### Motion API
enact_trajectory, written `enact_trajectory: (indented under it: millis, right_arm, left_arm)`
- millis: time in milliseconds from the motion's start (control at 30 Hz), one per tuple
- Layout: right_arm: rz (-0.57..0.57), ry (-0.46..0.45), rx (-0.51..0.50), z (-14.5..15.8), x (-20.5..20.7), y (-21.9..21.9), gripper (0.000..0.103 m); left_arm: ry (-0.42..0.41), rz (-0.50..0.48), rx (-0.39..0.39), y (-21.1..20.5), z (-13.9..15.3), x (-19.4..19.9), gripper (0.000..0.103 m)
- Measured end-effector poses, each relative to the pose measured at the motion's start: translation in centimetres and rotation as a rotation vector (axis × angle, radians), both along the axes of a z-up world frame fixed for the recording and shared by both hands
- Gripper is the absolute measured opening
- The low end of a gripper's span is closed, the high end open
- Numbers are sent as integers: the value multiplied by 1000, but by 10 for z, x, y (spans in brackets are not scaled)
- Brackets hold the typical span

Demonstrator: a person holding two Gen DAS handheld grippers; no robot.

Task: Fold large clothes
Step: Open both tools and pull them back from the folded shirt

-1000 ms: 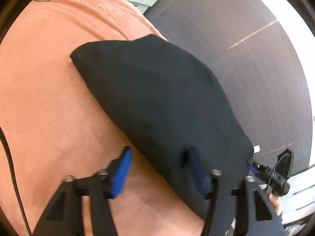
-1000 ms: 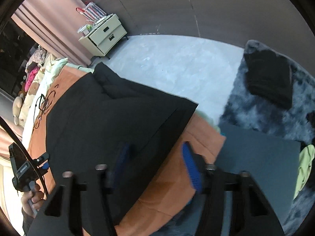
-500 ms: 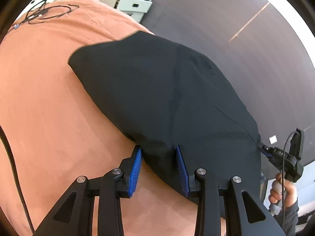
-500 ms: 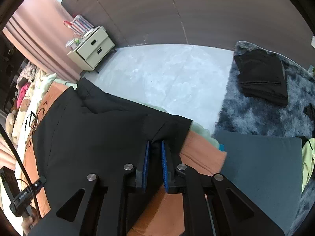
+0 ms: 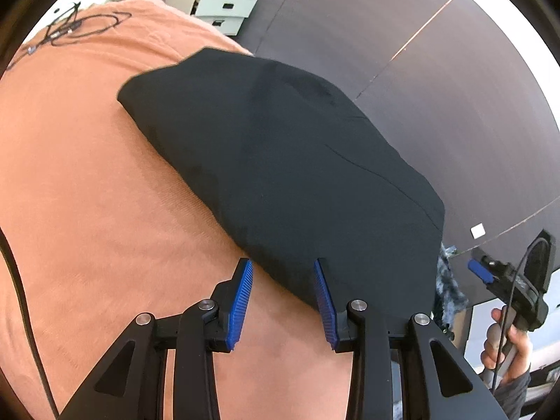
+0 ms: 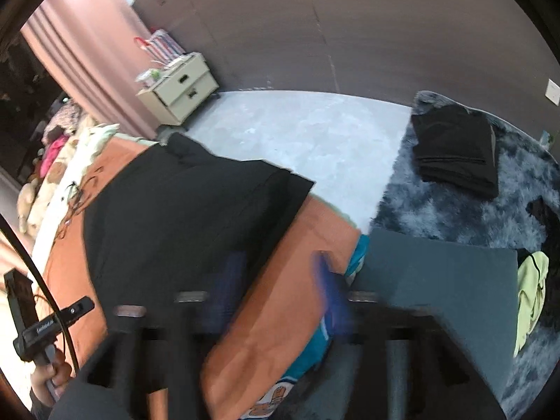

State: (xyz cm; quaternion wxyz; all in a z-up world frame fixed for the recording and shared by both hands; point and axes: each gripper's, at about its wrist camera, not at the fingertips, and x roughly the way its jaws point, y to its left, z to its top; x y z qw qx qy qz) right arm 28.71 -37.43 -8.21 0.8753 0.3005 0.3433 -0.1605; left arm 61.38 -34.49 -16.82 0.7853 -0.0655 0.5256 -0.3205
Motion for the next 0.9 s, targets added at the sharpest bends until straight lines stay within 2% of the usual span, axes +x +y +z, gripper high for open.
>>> enact_trajectory:
  millis: [100,167,233,333,433,500,633,900]
  right_arm:
    - [46,-28,-11,0,-12,14,77]
    - [67,-31,-26,4,-23,20,77]
    - [88,-46,-38,10,-33,26,78]
    - [104,-65,-70,16,-46,40,84]
    - [113,-79,-108,22,-64,51,91]
    - [114,-92,-124,24,-76,59,103]
    - [106,-125,-189,30,-104,76,103]
    - [134,-190,-226,35,-165,94,103]
  left_arm:
    - [-21,-6,15,4,16,-11,43]
    - [-49,-7,18,10,32,-23,52]
    - [-78,0,20,20,45,-33,72]
    - [-131,14,7,33,68,-51,89]
    - [-177,23,14,47,89,-70,101]
    - [-210,32,23,53,99,-83,102]
    - [-267,54,35,73,125,-117,103]
    - [-368,121,37,111,159,-189,103]
